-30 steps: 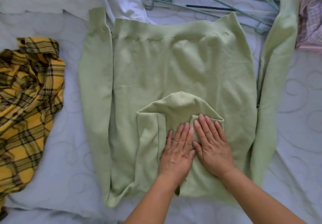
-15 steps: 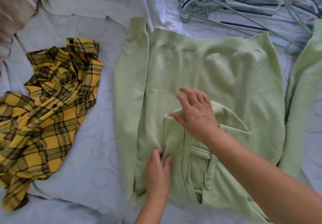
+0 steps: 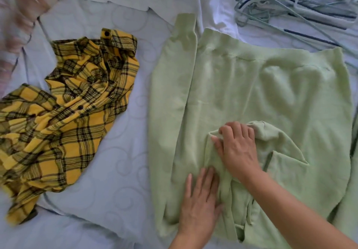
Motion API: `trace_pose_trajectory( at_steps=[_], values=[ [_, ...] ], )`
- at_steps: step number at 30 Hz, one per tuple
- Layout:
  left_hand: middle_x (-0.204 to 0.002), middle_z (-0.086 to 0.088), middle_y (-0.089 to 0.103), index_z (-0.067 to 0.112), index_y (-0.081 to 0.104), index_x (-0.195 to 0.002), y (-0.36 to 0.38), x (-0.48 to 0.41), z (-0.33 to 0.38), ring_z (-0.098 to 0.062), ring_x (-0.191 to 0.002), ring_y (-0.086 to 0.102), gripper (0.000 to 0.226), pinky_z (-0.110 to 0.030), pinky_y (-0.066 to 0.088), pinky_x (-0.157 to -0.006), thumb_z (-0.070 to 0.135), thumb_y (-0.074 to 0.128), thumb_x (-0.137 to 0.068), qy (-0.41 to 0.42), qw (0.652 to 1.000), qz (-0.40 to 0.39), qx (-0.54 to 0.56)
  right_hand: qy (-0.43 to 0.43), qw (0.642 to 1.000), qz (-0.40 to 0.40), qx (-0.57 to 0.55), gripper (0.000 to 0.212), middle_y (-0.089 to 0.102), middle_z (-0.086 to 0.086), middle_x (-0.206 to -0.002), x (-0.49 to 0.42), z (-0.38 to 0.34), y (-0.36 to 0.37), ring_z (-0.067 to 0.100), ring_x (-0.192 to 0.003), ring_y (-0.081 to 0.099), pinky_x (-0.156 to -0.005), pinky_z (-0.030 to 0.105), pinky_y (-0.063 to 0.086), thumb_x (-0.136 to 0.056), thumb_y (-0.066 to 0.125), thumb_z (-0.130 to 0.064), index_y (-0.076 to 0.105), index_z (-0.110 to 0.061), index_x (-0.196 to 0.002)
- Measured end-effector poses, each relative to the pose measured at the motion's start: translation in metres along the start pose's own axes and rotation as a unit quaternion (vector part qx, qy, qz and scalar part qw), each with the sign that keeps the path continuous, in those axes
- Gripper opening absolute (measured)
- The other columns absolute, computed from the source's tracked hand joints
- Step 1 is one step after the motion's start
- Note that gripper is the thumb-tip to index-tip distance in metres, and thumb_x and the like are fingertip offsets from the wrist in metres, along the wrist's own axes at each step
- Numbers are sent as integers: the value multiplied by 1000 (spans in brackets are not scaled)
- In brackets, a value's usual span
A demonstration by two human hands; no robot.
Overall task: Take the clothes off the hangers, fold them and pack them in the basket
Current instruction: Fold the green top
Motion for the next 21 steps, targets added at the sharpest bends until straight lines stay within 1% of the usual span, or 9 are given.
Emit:
trace_pose_trajectory(
  at_steps=[4, 7, 9, 11, 13, 15, 17, 19, 21],
  values=[
    [-158, -5, -4, 13, 7, -150, 27, 4, -11, -23, -146, 0, 93, -44, 9, -113, 61, 35, -76, -8, 996, -91, 10, 5, 999, -36, 16, 26, 48, 6, -87, 10, 3, 18, 23, -78, 36, -72, 35, 28, -86, 41, -38, 51, -14, -83],
    [-155, -4, 18, 16, 37, -137, -19, 5, -12, -22, -138, 26, 76, -38, 22, -109, 57, 46, -74, 4, 997, 32, 70, 25, 996, -79, 36, 29, 51, 7, -80, 7, 5, 24, 25, -75, 41, -70, 36, 27, -85, 39, -40, 51, -15, -78],
    [-135, -7, 43, 13, 45, -124, -52, 11, -49, -24, -119, 44, 67, -35, 35, -98, 53, 55, -71, -90, 980, 127, 124, 34, 994, -101, 33, 32, 50, 5, -79, 3, 5, 20, 27, -71, 48, -69, 36, 26, -85, 38, -42, 52, -15, -76],
    [-121, -16, 50, 7, 43, -122, -58, 23, -106, -30, -109, 47, 76, -38, 38, -89, 51, 64, -64, -261, 937, 153, 175, 47, 995, -91, -2, 35, 52, 6, -82, -14, 0, 8, 29, -73, 51, -72, 36, 33, -86, 38, -42, 57, -13, -81],
    [-114, -25, 53, 3, 41, -126, -40, 32, -140, -39, -105, 51, 86, -41, 45, -87, 31, 83, -57, -373, 892, 97, 234, 69, 991, -78, -78, 37, 55, 10, -91, -45, -10, -1, 29, -84, 51, -76, 34, 40, -91, 40, -38, 62, -8, -95],
    [-117, -20, 51, 2, 43, -130, -29, 32, -148, -40, -109, 52, 81, -40, 44, -87, 11, 84, -61, -395, 866, 43, 302, 122, 971, -108, -175, 33, 55, 12, -99, -85, -23, 8, 27, -95, 48, -79, 31, 36, -95, 46, -34, 60, -5, -104],
    [-117, -7, 50, 22, 40, -131, -29, 35, -150, -27, -108, 54, 72, -34, 43, -84, 26, 73, -67, -385, 854, 45, 348, 199, 944, -140, -221, 30, 54, 11, -97, -122, -24, 32, 25, -93, 48, -76, 31, 34, -92, 53, -34, 57, -6, -102],
    [-111, 4, 53, 44, 35, -117, -36, 39, -153, -11, -97, 56, 63, -30, 46, -79, 46, 52, -57, -387, 840, 70, 375, 315, 894, -178, -265, 29, 55, 8, -90, -145, -19, 59, 22, -83, 51, -67, 28, 35, -86, 61, -33, 56, -6, -97],
    [-95, 17, 65, 59, 37, -103, -36, 48, -157, -1, -81, 57, 53, -16, 47, -69, 37, 59, -60, -407, 814, 95, 402, 357, 855, -180, -330, 17, 56, 5, -82, -162, -37, 69, 19, -75, 54, -63, 25, 36, -81, 64, -20, 58, -6, -89]
  ],
)
Point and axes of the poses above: each hand's wrist, its own x-axis away from the middle knuckle, its own y-axis out of the palm, z = x × y, the point moved 10 cm from there along -x, towards the middle knuckle
